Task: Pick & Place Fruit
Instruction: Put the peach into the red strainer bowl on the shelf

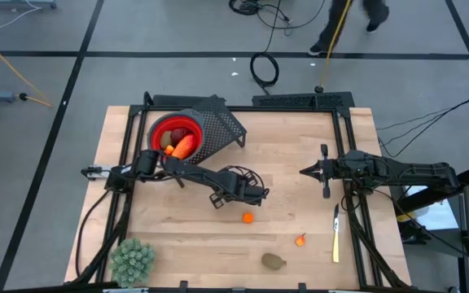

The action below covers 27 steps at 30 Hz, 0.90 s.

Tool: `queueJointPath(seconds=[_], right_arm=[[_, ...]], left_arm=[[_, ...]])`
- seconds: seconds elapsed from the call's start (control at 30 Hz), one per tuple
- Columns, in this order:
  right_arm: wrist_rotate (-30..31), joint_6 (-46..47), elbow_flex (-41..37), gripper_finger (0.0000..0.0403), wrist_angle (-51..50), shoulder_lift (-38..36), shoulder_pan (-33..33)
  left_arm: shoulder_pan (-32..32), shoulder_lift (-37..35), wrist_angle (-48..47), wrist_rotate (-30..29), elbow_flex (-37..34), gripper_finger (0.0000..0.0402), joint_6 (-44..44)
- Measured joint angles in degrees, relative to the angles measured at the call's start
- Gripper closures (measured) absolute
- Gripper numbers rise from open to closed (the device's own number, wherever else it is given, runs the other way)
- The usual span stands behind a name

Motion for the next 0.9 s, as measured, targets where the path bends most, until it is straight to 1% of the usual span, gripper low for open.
queueJointPath(seconds=[0.13, 0.27, 0.33, 0.53, 0.7, 0.9], right_arm=[[0.00, 0.01, 0.00, 0.0403, 0.00, 0.00, 0.00], [0.00, 0.01, 0.00, 0.0403, -0.01, -0.02, 0.00], [0.00, 0.01, 0.00, 0.0403, 0.00, -0.02, -0.02], [0.00, 0.01, 0.00, 0.0403, 0.01, -0.02, 0.00], [0.05, 0.03, 0.00, 0.0403, 0.04, -0.02, 0.00], [0.09, 0.43, 0.00, 0.0403, 0.18, -0.02, 0.00]], left_arm=[[-0.94, -0.65, 0.42, 0.06, 0.00, 0.0277, -1.08], [-3.00, -3.17, 1.81, -0.71, 0.00, 0.0277, -2.68], [-4.25, -4.71, 1.68, -1.72, 0.00, 0.0277, -3.83], [-8.45, -9.32, 2.15, -7.63, 0.00, 0.0277, -6.53], [-11.06, -12.50, 3.29, -8.29, 0.02, 0.0277, -4.71], [-13.79, -15.59, 6.93, -11.28, 0.02, 0.0277, -0.12]])
